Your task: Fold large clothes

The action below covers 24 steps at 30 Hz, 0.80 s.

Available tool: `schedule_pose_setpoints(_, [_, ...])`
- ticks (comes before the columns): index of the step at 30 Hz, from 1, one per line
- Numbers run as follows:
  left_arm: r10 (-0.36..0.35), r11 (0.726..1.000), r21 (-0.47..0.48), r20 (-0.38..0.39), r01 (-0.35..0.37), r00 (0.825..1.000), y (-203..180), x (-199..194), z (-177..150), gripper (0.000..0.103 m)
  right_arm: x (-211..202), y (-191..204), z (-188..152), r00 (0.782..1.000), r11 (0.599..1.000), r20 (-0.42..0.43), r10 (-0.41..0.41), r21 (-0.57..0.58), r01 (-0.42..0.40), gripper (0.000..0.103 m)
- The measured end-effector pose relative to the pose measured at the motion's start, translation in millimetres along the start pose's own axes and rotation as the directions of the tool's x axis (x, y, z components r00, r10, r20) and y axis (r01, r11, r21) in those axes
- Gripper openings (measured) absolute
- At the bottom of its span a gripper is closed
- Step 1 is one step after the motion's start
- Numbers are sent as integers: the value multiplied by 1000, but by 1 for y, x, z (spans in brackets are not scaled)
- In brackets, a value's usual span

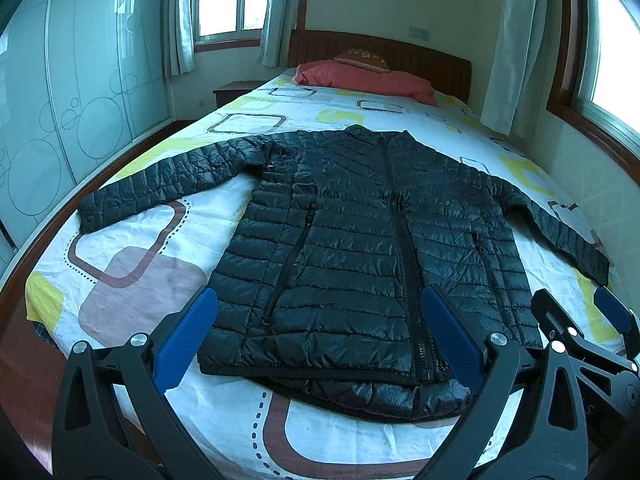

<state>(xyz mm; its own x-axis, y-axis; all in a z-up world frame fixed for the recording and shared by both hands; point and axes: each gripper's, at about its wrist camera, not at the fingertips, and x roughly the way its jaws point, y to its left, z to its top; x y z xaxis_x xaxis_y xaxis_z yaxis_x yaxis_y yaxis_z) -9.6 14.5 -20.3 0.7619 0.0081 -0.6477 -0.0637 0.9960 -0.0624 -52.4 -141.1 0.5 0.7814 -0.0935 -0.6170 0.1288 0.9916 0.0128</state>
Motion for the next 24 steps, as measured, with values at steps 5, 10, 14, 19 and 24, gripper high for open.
schedule_pose_setpoints(5, [1,1000,-7,-12,-1,1000,2,7,-3,101,8,3,-7,1000,1000,-9,7,2,-7,99])
schedule_pose_setpoints(10, [-18,998,-54,-57,15,998,11,32,9,101,29,-14,-8,998,996,-32,49,74,-47,99])
schedule_pose_setpoints(14, [-62,987,-155,-170,36,983,34,76,14,101,53,-43,-4,997,984,-40,73,167,-66,99])
schedule_pose_setpoints(19, [-46,962,-271,-239,-21,970,74,129,17,101,92,-105,0,997,951,-48,58,308,-41,99])
schedule_pose_setpoints(24, [46,931,-342,-239,-129,970,118,169,24,100,124,-185,-1,1000,882,-13,-6,472,11,93])
